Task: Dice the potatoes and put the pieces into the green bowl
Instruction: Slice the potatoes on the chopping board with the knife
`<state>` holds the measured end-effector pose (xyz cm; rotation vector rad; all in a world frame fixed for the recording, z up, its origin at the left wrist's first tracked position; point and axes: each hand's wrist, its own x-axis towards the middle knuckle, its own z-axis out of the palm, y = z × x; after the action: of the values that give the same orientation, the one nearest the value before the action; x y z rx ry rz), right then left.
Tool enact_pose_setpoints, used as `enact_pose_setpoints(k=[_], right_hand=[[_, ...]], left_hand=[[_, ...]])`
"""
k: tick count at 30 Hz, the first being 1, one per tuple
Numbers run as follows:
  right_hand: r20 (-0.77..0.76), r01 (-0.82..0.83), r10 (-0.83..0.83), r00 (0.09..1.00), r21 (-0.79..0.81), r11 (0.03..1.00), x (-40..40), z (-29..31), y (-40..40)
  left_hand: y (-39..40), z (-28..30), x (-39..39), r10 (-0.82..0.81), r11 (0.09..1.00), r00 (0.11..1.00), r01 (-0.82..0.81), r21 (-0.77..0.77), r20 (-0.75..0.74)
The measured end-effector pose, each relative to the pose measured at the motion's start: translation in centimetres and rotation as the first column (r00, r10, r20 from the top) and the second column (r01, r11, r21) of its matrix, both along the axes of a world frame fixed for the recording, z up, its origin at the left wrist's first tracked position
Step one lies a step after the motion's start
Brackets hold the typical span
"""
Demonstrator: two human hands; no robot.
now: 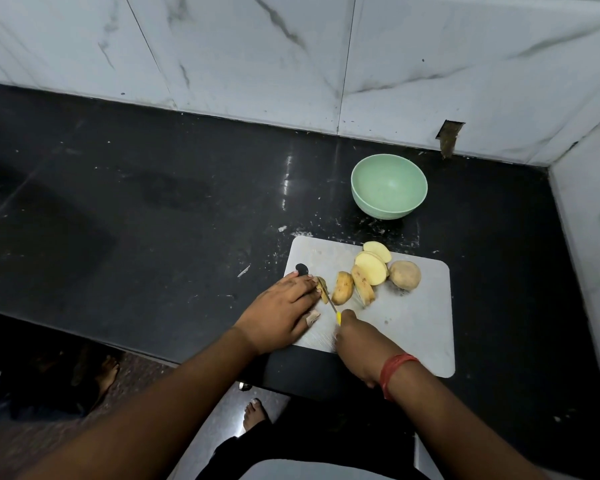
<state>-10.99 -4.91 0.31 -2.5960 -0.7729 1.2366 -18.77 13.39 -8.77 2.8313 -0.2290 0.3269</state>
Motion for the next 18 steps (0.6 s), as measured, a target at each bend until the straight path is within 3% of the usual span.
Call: enact_pose_setpoints(k=[9, 14, 18], right_hand=[[-0.011, -0.045, 0.045, 0.999, -0.005, 0.999, -1.2, 0.0, -3.2], [-0.006, 0.085, -0.085, 0.996, 0.161, 0.983, -1.4, 2.1, -4.3], [-0.01, 0.129, -0.129, 0.992, 0.2, 0.971, -1.2, 3.0, -4.3]], left_hand=[[0.0, 0.4, 0.1, -0.011, 1.0, 1.0, 0.011, 0.007, 0.014], [1.0, 1.4, 1.5, -0.02, 0.999, 0.999, 0.021, -0.025, 0.029], [1.7, 1.4, 3.3, -0.093, 0.994, 0.995, 0.094, 0.055, -0.02]])
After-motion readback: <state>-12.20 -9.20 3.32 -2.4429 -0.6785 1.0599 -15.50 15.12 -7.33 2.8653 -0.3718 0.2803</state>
